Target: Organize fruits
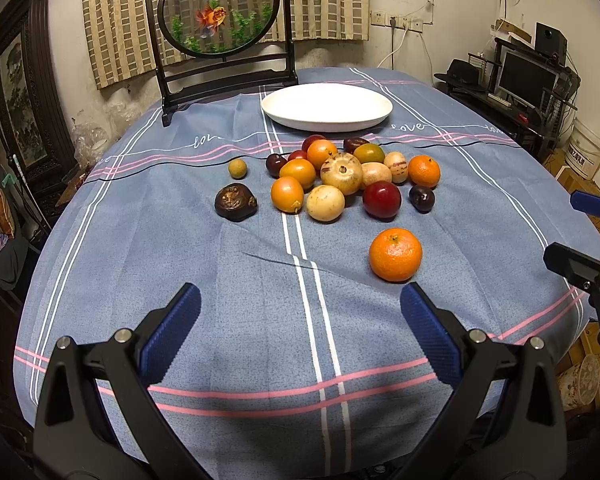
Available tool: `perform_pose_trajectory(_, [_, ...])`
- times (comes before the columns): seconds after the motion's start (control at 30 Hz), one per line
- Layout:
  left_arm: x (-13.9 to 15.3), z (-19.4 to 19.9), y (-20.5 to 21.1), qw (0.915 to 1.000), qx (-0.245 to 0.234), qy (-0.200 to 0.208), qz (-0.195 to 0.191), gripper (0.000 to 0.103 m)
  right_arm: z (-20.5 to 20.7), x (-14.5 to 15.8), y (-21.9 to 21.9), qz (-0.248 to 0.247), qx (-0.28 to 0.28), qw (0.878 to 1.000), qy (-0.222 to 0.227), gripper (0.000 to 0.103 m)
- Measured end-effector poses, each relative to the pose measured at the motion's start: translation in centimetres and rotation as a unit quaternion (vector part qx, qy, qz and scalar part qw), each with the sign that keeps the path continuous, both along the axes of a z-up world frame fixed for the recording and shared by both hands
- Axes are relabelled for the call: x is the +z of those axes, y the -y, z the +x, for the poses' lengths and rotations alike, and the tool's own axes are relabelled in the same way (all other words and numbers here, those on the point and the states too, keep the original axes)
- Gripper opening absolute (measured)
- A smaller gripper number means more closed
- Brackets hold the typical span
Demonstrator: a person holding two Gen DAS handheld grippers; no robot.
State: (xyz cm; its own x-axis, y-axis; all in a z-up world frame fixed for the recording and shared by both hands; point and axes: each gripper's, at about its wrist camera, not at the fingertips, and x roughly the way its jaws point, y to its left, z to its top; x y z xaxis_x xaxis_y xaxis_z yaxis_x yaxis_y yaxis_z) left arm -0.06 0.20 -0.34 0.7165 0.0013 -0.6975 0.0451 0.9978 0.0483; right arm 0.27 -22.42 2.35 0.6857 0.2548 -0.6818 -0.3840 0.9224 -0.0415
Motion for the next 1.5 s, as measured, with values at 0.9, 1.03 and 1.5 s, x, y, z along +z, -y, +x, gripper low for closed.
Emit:
perform_pose_trajectory(0.9, [-0.03,0.01,0.01,1.0000,0.000,0.000,0.000,0.101,0.03,-0.12,-0.06,0.002,0.000,1.000,-0.002,0.102])
perform_pose_trajectory(1.03, [-0.09,0.02,0.03,1.0000,0.000,0.000,0.000,0.101,0.07,-0.23,-0.08,0.001,-0.001,1.000,-0.002,0.102])
perform_pose_trajectory(1.5, [-0.35,0.16,0.03,1.0000,-0.002,-0.004,-0.002,0.101,0.37,-0.50,-0.30,0.005,0.002,1.000,-0.009,0.102])
